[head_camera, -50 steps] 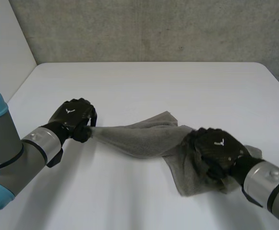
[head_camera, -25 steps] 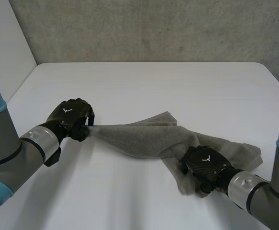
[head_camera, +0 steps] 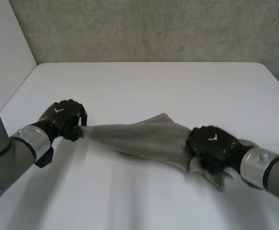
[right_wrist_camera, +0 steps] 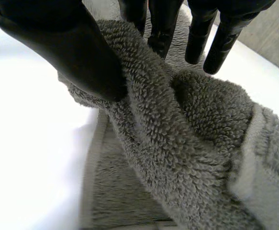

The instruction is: Fold the towel.

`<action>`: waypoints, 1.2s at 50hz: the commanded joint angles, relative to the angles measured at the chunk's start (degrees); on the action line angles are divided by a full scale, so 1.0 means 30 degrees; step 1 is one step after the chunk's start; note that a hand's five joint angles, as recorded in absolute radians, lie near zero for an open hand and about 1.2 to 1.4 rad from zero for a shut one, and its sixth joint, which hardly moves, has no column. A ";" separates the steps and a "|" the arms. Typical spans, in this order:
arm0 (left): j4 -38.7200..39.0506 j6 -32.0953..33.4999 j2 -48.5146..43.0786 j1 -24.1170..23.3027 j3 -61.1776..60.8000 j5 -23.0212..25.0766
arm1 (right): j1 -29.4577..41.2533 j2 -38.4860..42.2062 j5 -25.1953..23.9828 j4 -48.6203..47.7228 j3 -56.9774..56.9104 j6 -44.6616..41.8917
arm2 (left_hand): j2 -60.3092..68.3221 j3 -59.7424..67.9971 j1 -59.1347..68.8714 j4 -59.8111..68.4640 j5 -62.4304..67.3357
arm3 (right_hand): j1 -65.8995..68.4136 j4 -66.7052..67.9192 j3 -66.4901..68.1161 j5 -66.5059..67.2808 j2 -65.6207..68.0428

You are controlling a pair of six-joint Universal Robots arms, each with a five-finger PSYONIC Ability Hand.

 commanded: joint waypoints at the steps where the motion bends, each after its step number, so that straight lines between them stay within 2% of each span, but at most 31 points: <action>1: -0.0162 -0.0226 -0.2357 -0.0292 0.5238 -0.0371 | -0.0033 0.2769 -0.0176 0.2154 -0.8499 -0.0770 | 0.1509 -0.0993 0.1858 -0.1121 0.1520 | 0.1954 -0.1455 -0.0831 0.1203 0.2871; 2: -0.0482 -0.0343 -0.2770 -0.0556 0.7113 -0.0518 | 0.0084 0.3210 -0.0177 0.2391 -1.1163 -0.0421 | 0.1509 -0.0993 0.1858 -0.1121 0.1520 | 0.1954 -0.1455 -0.0831 0.1203 0.2871; 3: -0.0486 -0.0344 -0.2775 -0.0559 0.7132 -0.0519 | 0.0086 0.3214 -0.0177 0.2393 -1.1189 -0.0417 | 0.1509 -0.0993 0.1858 -0.1121 0.1520 | 0.1954 -0.1455 -0.0831 0.1203 0.2871; 5: -0.1011 -0.0984 -0.2833 -0.1113 1.0660 -0.1131 | 0.0173 0.3682 -0.0381 0.1929 -1.6467 0.1272 | 0.1509 -0.0993 0.1858 -0.1121 0.1520 | 0.1954 -0.1455 -0.0831 0.1203 0.2871; 6: -0.1013 -0.0988 -0.2833 -0.1115 1.0677 -0.1135 | 0.0173 0.3683 -0.0382 0.1925 -1.6492 0.1282 | 0.1509 -0.0993 0.1858 -0.1121 0.1520 | 0.1954 -0.1455 -0.0831 0.1203 0.2871; 8: -0.0984 -0.1545 -0.2745 -0.1291 1.2259 -0.1545 | 0.0202 0.3539 -0.0440 -0.0317 -1.9616 0.4138 | 0.1509 -0.0993 0.1858 -0.1121 0.1520 | 0.1954 -0.1455 -0.0831 0.1203 0.2871; 9: -0.0897 -0.2067 -0.2542 -0.1349 1.3506 -0.1922 | 0.0203 0.3537 -0.0441 -0.0331 -1.9627 0.4153 | 0.1509 -0.0993 0.1858 -0.1121 0.1520 | 0.1954 -0.1455 -0.0831 0.1203 0.2871; 10: -0.0867 -0.2594 -0.2076 -0.1205 1.4331 -0.2187 | 0.0203 0.3131 -0.0673 -0.2216 -1.9627 0.5603 | 0.1509 -0.0993 0.1858 -0.1121 0.1520 | 0.1954 -0.1455 -0.0831 0.1203 0.2871; 11: -0.0867 -0.2600 -0.2072 -0.1203 1.4339 -0.2189 | 0.0203 0.3127 -0.0675 -0.2235 -1.9627 0.5618 | 0.1509 -0.0993 0.1858 -0.1121 0.1520 | 0.1954 -0.1455 -0.0831 0.1203 0.2871; 13: -0.0605 -0.3562 -0.0090 -0.0854 1.4516 -0.2306 | 0.0144 0.1611 -0.1608 -0.5765 -1.8201 0.8242 | 0.1509 -0.0993 0.1858 -0.1121 0.1520 | 0.1954 -0.1455 -0.0831 0.1203 0.2871; 14: -0.0603 -0.3566 -0.0079 -0.0852 1.4515 -0.2306 | 0.0144 0.1603 -0.1613 -0.5780 -1.8192 0.8255 | 0.1509 -0.0993 0.1858 -0.1121 0.1520 | 0.1954 -0.1455 -0.0831 0.1203 0.2871; 16: -0.0339 -0.3859 0.0682 -0.0617 1.4134 -0.2219 | 0.0057 0.0727 -0.2604 -0.7094 -1.5801 0.9423 | 0.1509 -0.0993 0.1858 -0.1121 0.1520 | 0.1954 -0.1455 -0.0831 0.1203 0.2871; 19: 0.0159 -0.3977 0.1591 -0.0149 1.2259 -0.2043 | -0.0061 0.0490 -0.2931 -0.7128 -1.4793 0.9397 | 0.1509 -0.0993 0.1858 -0.1121 0.1520 | 0.1954 -0.1455 -0.0831 0.1203 0.2871; 24: 0.1125 -0.3889 0.2029 0.0787 0.7088 -0.0874 | -0.0294 0.0139 -0.4655 -0.7070 -1.0673 0.9310 | 0.1509 -0.0993 0.1858 -0.1121 0.1520 | 0.1954 -0.1455 -0.0831 0.1203 0.2871; 25: 0.1126 -0.3889 0.2030 0.0789 0.7074 -0.0871 | -0.0295 0.0138 -0.4660 -0.7069 -1.0662 0.9309 | 0.1509 -0.0993 0.1858 -0.1121 0.1520 | 0.1954 -0.1455 -0.0831 0.1203 0.2871; 29: 0.1330 -0.3481 0.2264 0.1227 0.2635 0.0092 | -0.0675 0.0226 -0.6150 -0.7069 -0.7480 0.8057 | 0.1509 -0.0993 0.1858 -0.1121 0.1520 | 0.1954 -0.1455 -0.0831 0.1203 0.2871; 35: 0.1917 -0.2219 0.2089 0.1609 -0.1393 0.1502 | -0.0735 0.0900 -0.6447 -0.6982 -0.4774 0.5032 | 0.1509 -0.0993 0.1858 -0.1121 0.1520 | 0.1954 -0.1455 -0.0831 0.1203 0.2871; 37: 0.2121 -0.1257 0.1856 0.1492 -0.3086 0.1911 | -0.0793 0.1891 -0.6447 -0.6283 -0.3781 0.3108 | 0.1509 -0.0993 0.1858 -0.1121 0.1520 | 0.1954 -0.1455 -0.0831 0.1203 0.2871; 41: 0.2122 -0.0578 0.1444 0.1404 -0.3854 0.1971 | -0.1116 0.2599 -0.6418 -0.4696 -0.3543 0.1341 | 0.1509 -0.0993 0.1858 -0.1121 0.1520 | 0.1954 -0.1455 -0.0831 0.1203 0.2871; 43: 0.2122 -0.0344 0.1327 0.1404 -0.3854 0.1942 | -0.1786 0.2949 -0.6417 -0.2627 -0.3630 -0.0263 | 0.1509 -0.0993 0.1858 -0.1121 0.1520 | 0.1954 -0.1455 -0.0831 0.1203 0.2871; 46: 0.2005 -0.0197 0.1444 0.1639 -0.3620 0.2000 | -0.1994 0.2980 -0.6417 -0.1532 -0.3748 -0.1032 | 0.1509 -0.0993 0.1858 -0.1121 0.1520 | 0.1954 -0.1455 -0.0831 0.1203 0.2871; 48: 0.1946 -0.0168 0.1590 0.1755 -0.3124 0.1942 | -0.2111 0.3038 -0.6417 0.0450 -0.4243 -0.2141 | 0.1509 -0.0993 0.1858 -0.1121 0.1520 | 0.1954 -0.1455 -0.0831 0.1203 0.2871; 52: 0.1887 -0.0227 0.1796 0.1785 -0.2799 0.1942 | -0.2375 0.3127 -0.6359 0.2013 -0.4949 -0.2321 | 0.1509 -0.0993 0.1858 -0.1121 0.1520 | 0.1954 -0.1455 -0.0831 0.1203 0.2871; 53: 0.1887 -0.0227 0.1825 0.1785 -0.2683 0.1942 | -0.2723 0.3214 -0.6272 0.2535 -0.5355 -0.2350 | 0.1509 -0.0993 0.1858 -0.1121 0.1520 | 0.1419 -0.1455 -0.0831 0.0667 0.2336; 54: 0.1858 -0.0343 0.1796 0.1785 -0.2566 0.1942 | -0.3046 0.3417 -0.6126 0.2917 -0.5823 -0.2351 | 0.1509 -0.0993 0.1858 -0.1121 0.1520 | -0.1695 -0.1455 -0.0831 -0.2446 -0.0778; 55: 0.1858 -0.0344 0.1796 0.1785 -0.2565 0.1942 | -0.3049 0.3420 -0.6125 0.2921 -0.5828 -0.2351 | 0.1509 -0.0993 0.1858 -0.1121 0.1520 | -0.1726 -0.1455 -0.0831 -0.2478 -0.0809; 57: 0.1829 -0.0373 0.1796 0.1756 -0.2448 0.1942 | -0.3516 0.3799 -0.5222 0.3155 -0.6877 -0.2409 | 0.1509 -0.0993 0.1858 -0.1121 0.1520 | -0.6973 -0.1455 -0.0831 -0.7724 -0.6056; 58: 0.1800 -0.0402 0.1680 0.1669 -0.2303 0.1913 | -0.3518 0.3800 -0.5216 0.3155 -0.6883 -0.2409 | 0.1509 -0.0993 0.1858 -0.1121 0.1520 | -0.6997 -0.1455 -0.0831 -0.7748 -0.6080; 59: 0.1712 -0.0402 0.1591 0.1581 -0.2156 0.1912 | -0.3750 0.3974 -0.4491 0.3213 -0.7376 -0.2467 | 0.1509 -0.0993 0.1858 -0.1121 0.1520 | -0.9995 -0.1455 -0.0831 -1.0746 -0.9078; 60: 0.1712 -0.0402 0.1591 0.1580 -0.2155 0.1912 | -0.3752 0.3976 -0.4484 0.3214 -0.7381 -0.2468 | 0.1509 -0.0993 0.1858 -0.1121 0.1520 | -1.0025 -0.1455 -0.0831 -1.0776 -0.9107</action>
